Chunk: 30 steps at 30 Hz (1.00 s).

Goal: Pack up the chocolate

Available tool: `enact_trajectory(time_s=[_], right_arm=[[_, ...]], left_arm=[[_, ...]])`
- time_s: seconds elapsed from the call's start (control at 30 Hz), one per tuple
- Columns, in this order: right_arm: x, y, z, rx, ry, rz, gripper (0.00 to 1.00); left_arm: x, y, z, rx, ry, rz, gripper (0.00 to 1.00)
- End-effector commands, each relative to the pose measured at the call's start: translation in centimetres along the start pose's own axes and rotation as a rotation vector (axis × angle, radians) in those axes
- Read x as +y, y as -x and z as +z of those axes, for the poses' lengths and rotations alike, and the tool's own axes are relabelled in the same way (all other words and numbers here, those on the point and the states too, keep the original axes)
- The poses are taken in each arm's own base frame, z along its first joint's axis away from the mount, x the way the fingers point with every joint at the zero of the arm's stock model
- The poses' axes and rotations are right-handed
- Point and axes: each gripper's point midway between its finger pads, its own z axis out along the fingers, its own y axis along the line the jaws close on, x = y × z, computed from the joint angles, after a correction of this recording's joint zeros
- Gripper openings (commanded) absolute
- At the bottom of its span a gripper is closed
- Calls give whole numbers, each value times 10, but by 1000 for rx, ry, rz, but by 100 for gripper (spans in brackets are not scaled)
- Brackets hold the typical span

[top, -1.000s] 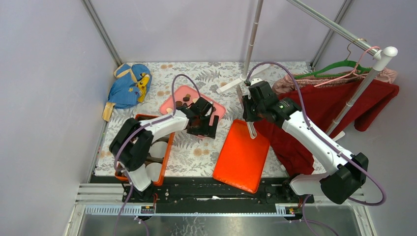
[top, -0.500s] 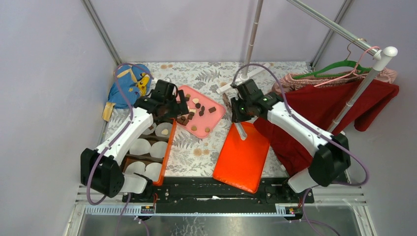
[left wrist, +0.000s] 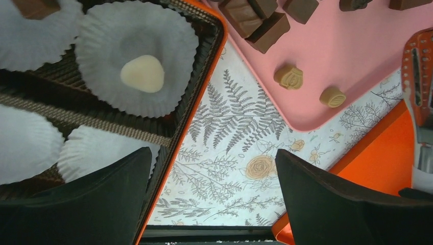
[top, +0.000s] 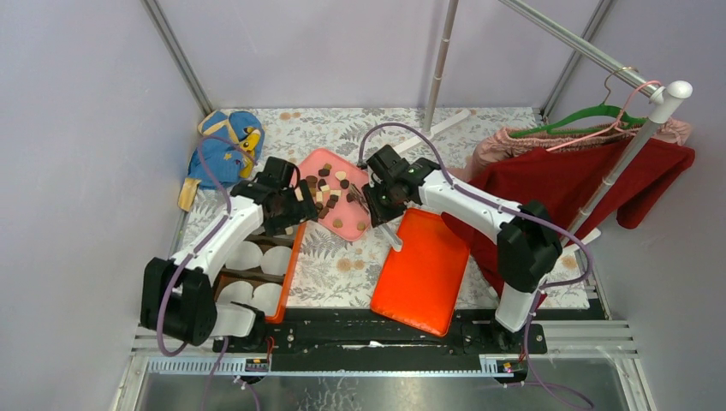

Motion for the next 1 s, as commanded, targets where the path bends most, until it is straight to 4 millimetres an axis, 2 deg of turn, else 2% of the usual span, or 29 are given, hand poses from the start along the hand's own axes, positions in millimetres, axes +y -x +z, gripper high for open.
enact_trajectory(time_s=[0.0,0.27,0.53,0.7,0.97], right_arm=[[3,15,-2,-12,-3,-34,32],[-3,15,5,-5,-35,-32,33],[-6,13,17,10,-45,-27,33],[-6,13,21,19,-45,-31,33],[-6,11,19,17,-45,-26,33]], left_arm=[[-22,9,18,6,-87,19,98],[-52,29,37,29,-159,22,98],[-61,52,60,18,-147,12,98],[-53,65,74,12,-106,-1,98],[-16,107,91,-42,-15,-91,98]])
